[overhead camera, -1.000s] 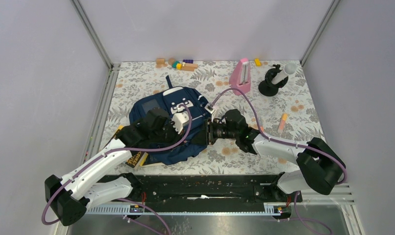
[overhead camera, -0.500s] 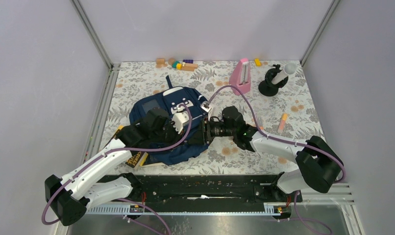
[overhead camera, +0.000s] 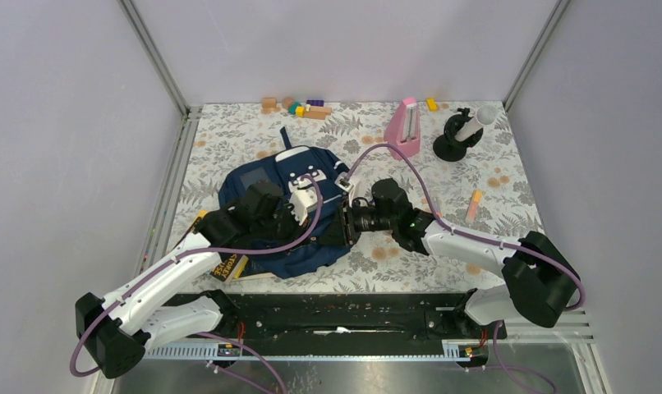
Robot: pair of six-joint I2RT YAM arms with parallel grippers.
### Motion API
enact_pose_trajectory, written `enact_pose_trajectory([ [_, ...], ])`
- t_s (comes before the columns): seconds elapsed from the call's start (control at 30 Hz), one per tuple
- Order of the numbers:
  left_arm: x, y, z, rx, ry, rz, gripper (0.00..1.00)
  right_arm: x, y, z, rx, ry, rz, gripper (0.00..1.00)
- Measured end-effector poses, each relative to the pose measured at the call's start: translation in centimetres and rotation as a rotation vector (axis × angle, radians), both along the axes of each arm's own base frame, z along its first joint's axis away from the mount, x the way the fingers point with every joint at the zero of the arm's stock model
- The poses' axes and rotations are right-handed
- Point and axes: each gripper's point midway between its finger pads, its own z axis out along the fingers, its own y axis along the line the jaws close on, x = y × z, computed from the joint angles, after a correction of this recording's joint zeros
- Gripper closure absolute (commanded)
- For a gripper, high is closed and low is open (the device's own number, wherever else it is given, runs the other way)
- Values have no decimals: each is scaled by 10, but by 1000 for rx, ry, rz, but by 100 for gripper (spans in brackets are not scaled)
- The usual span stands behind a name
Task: Pack the student bag
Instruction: Unzip the student bag at the center of the board.
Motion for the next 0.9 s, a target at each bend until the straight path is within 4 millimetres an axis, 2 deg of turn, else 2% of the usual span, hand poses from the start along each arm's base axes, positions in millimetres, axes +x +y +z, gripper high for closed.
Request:
enact_pose_trajectory([
  [0.33,0,0,-2,6,8,-1,100,0,3,-9,-79,-97,7,62],
  [0.43,-1,0,-3,8,11,-1,100,-1,4,-15,-109,-135,1,65],
  [0.57,-1,1,-5,14,18,0,100,0,5,-20,-154,-202,-31,78],
  [0.7,0,1,-5,14,16,3,100,-2,5,-17,-163,-257,-56,96],
  [0.77,1,-1,-4,8,13,4,100,-2,3,-14,-164,-281,-73,100],
  [0.8,1,-2,-2,2,10,5,94,-1,1,-13,-163,-290,-82,100],
  [0.9,5,-7,2,-25,-2,9,50,3,-6,-7,-176,-320,-119,100],
])
